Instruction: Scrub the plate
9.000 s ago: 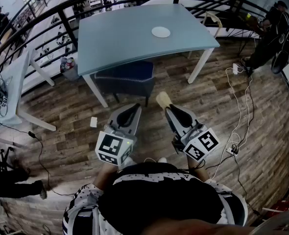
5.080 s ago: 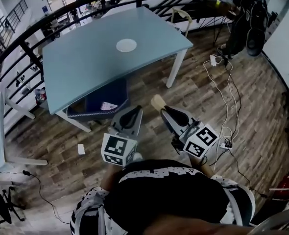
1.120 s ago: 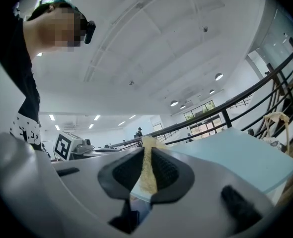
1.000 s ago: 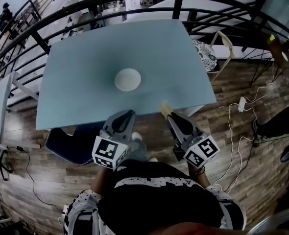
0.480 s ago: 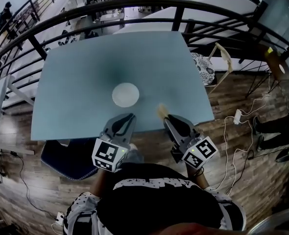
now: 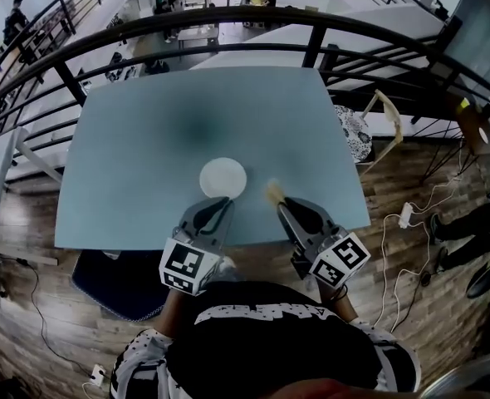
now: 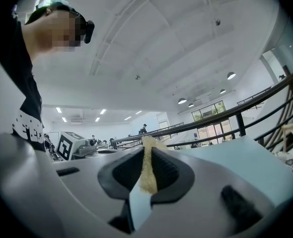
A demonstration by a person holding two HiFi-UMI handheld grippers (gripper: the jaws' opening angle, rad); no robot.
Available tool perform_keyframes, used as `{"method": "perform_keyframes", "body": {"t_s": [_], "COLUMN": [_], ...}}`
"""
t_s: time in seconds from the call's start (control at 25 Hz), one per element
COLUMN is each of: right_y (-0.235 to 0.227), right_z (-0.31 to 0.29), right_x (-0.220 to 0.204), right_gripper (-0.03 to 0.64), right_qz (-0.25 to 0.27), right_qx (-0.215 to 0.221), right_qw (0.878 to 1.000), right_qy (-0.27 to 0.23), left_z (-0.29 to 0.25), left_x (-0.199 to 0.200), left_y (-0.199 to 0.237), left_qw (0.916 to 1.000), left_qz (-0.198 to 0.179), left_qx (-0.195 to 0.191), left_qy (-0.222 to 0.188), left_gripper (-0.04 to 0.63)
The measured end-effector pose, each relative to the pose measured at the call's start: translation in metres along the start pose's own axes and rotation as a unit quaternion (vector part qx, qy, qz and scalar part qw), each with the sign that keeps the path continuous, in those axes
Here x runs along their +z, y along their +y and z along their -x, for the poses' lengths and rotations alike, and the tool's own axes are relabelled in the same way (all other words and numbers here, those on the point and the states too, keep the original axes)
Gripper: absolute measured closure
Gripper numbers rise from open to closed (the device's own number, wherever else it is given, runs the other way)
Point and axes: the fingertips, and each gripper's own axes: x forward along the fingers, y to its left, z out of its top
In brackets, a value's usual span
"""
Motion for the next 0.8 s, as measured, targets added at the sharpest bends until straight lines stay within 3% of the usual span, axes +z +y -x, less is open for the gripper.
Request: {"method": "perform_keyframes", "body": {"t_s": [0.8], "right_y": [-0.013], "right_z": [-0.070], "right_x": [-0.028], "right_gripper": [0.565], "right_qz": [-0.011], "right_qx": [0.038], "right_qw": [0.998], "right_qy": [0.044], "left_z": [-0.004], "left_x": [-0.029], "left_y": [0.060], "left_qw": [0.9984], "left_qz": [0.035], "left_qx": [0.037], "left_qy": [0.024], "left_gripper": [0.580]}}
